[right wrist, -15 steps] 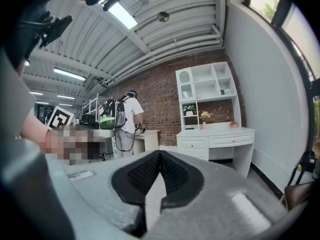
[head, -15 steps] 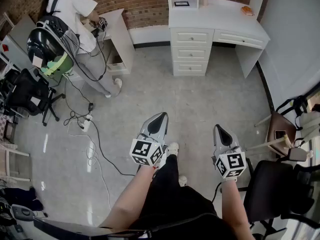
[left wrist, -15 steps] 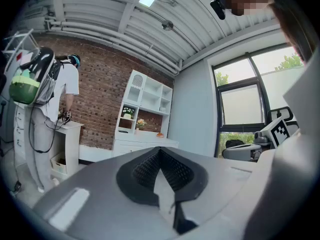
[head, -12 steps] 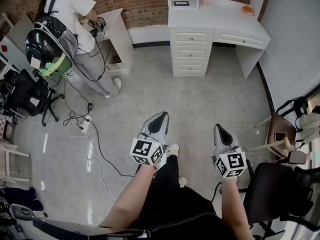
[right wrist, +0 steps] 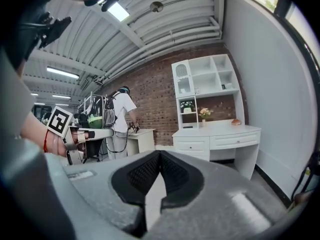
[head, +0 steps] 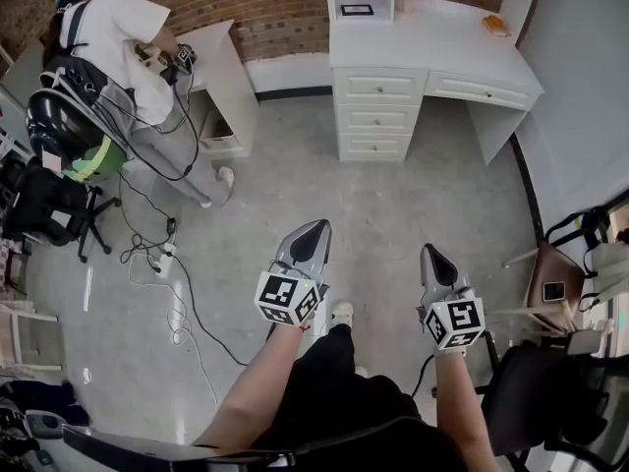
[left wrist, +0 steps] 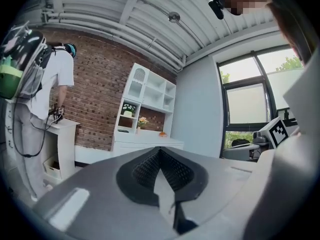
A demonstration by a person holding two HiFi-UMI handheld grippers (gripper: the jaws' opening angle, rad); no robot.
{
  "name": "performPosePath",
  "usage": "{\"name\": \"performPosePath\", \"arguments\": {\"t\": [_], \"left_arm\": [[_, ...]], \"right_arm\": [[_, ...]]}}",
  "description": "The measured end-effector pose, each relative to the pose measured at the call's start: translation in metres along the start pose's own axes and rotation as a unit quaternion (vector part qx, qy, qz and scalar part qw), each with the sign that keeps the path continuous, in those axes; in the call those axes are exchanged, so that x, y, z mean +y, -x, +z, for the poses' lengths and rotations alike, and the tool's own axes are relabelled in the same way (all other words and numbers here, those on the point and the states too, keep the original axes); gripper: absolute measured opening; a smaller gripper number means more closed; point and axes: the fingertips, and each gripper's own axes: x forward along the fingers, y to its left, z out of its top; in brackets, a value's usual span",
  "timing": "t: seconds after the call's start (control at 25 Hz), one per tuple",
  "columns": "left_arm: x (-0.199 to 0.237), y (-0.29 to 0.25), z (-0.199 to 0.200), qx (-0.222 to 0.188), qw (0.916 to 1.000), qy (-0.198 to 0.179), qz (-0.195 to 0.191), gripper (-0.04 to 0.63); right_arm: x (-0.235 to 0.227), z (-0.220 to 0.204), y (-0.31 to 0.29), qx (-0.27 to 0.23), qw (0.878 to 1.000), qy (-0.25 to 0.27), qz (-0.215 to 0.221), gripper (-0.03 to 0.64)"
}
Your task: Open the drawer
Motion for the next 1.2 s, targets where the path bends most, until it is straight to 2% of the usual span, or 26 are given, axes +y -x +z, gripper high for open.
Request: {"name": "performPosePath", "arguments": {"t": [0.28,0.56,0.8,1.04,1.2], "left_arm": [[0.045,-0.052,0.007,0.011,0.9999,0.002,-0.012,0.003],[0.071,-0.079,0.003,0.009,0.9996,-0.009,-0.027,0.003],[0.095,-0.089,0.004,0.014,0.9997,0.003,-0.022,0.003],[0.100,-0.103,-0.001,0.016,0.9995,0.011,-0.024,0.003],[0.115,-0.114,-0.005,0.021,0.9996,0.017,-0.011,0.003]], "right_arm": [[-0.012,0.012,-0.065,0.008,1.000,-0.003,0.001,0.002],[-0.024,0.012,-0.100,-0.008,1.000,-0.016,-0.009,0.002],[-0.023,0.012,-0.119,0.000,0.999,-0.029,-0.017,0.002],[-0.036,0.010,-0.129,0.012,0.999,-0.032,-0.025,0.002],[-0.042,0.009,-0.148,0.021,0.999,-0.036,-0.019,0.002]]}}
